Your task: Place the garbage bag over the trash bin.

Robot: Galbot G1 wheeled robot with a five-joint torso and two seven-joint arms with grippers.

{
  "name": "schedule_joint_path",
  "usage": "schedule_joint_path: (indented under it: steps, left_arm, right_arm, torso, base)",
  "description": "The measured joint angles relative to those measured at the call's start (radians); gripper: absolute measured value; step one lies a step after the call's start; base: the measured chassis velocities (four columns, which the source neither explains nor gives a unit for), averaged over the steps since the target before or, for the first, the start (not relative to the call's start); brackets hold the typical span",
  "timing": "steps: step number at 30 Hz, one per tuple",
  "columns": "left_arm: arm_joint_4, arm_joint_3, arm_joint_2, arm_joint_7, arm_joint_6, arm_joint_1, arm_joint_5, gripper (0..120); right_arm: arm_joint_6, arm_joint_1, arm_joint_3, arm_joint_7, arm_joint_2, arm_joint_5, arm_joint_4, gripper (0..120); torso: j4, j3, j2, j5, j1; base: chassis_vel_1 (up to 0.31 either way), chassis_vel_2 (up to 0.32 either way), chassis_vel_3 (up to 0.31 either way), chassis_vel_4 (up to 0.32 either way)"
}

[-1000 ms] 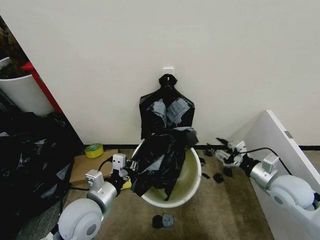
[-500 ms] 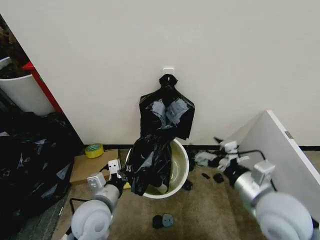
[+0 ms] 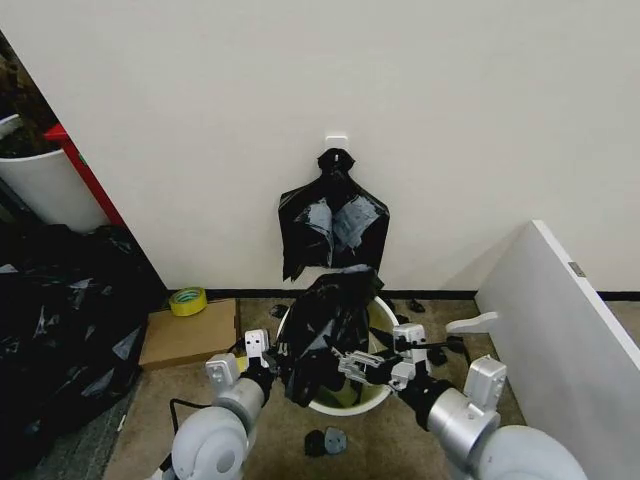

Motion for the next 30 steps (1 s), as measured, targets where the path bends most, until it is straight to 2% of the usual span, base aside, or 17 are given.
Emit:
schedule_joint_path:
  steps: [5,11,13,16,18,24,26,28,30]
  left_arm:
    - [-0.001,0.000,-0.004,0.010,-0.001,0.012,0.022,1]
    - [-0.005,0.008,-0.009,0.036,-0.002,0.028,0.065,1]
    - [-0.008,0.009,-0.009,0.039,-0.002,0.030,0.066,1]
    - [-0.020,0.004,-0.007,0.042,-0.002,0.034,0.061,1]
    - [-0.021,0.003,-0.005,0.043,-0.002,0.034,0.061,1]
    - [-0.029,-0.002,-0.001,0.048,-0.001,0.039,0.070,1]
    - [-0.029,-0.001,-0.001,0.048,-0.001,0.039,0.073,1]
    - [-0.031,-0.001,-0.001,0.049,-0.002,0.040,0.076,1]
    - [-0.033,-0.003,0.004,0.050,-0.002,0.043,0.077,1]
  right_arm:
    - [-0.012,0.004,0.000,0.017,0.002,-0.003,-0.016,89]
    - [-0.032,0.008,0.000,0.048,0.009,-0.036,-0.053,64]
    - [-0.033,0.007,0.000,0.050,0.010,-0.039,-0.056,61]
    - [-0.035,0.005,-0.001,0.055,0.012,-0.037,-0.058,46]
    - [-0.035,0.005,0.000,0.055,0.013,-0.034,-0.056,43]
    - [-0.033,0.006,0.001,0.050,0.017,-0.027,-0.053,18]
    - [-0.031,0.006,0.000,0.049,0.019,-0.027,-0.054,15]
    - [-0.027,0.007,-0.001,0.045,0.022,-0.026,-0.054,3]
    - [-0.024,0.006,-0.001,0.042,0.022,-0.026,-0.053,0]
  torso:
    - [-0.0002,0.000,0.000,0.0000,0.000]
    - [-0.0002,0.000,0.000,0.0001,0.000]
    - [-0.0002,0.000,0.000,0.0001,0.000]
    - [-0.0003,0.000,0.000,0.0001,0.000]
    - [-0.0003,0.000,0.000,0.0002,0.000]
    - [-0.0003,0.000,0.000,0.0002,0.000]
    - [-0.0002,0.000,0.000,0.0002,0.000]
    - [-0.0002,0.000,0.000,0.0002,0.000]
    - [-0.0003,0.000,0.000,0.0002,0.000]
  base:
    - [0.000,0.000,0.000,0.000]
    - [0.000,0.000,0.000,0.000]
    - [0.000,0.000,0.000,0.000]
    - [0.000,0.000,0.000,0.000]
    - [0.000,0.000,0.000,0.000]
    - [0.000,0.000,0.000,0.000]
    - [0.000,0.000,0.000,0.000]
    - [0.000,0.000,0.000,0.000]
    - [0.000,0.000,0.000,0.000]
